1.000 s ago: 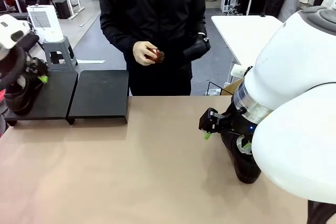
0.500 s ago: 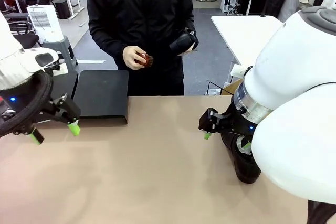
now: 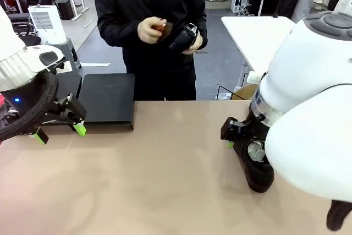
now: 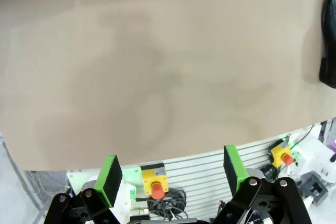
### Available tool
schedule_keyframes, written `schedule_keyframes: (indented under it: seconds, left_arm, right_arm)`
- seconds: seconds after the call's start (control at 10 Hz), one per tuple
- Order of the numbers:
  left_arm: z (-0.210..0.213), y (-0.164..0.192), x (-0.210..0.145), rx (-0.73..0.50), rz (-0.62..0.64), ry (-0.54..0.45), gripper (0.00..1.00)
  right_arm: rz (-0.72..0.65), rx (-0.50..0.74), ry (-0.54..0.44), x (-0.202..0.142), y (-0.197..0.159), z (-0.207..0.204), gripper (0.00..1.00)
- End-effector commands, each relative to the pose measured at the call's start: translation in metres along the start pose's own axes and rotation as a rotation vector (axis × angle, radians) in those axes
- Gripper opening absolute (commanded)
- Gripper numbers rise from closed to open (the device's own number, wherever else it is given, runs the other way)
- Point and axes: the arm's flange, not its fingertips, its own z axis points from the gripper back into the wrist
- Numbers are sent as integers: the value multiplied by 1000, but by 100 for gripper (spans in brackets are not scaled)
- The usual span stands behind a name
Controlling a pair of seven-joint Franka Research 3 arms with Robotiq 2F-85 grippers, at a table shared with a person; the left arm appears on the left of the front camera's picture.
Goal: Organize the shoes by placing them on the stand.
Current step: Pick up one Shoe and place it in the middle of the table.
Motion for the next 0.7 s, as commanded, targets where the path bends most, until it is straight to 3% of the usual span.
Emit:
schedule_keyframes:
  seconds: [0.0, 0.1, 0.2, 0.6]
  left_arm:
    - [-4, 3, -3, -15, -8, -8, 100]
    - [-4, 3, -3, -15, -8, -8, 100]
    - [-4, 3, -3, -15, -8, -8, 100]
    - [-4, 3, -3, -15, -8, -8, 100]
  right_arm:
    - [71, -21, 20, 16, -26, -8, 100]
    - [70, 8, 76, 27, -34, -18, 100]
    - [30, -15, 10, 11, -12, -3, 100]
    - [51, -15, 23, 16, -18, -6, 100]
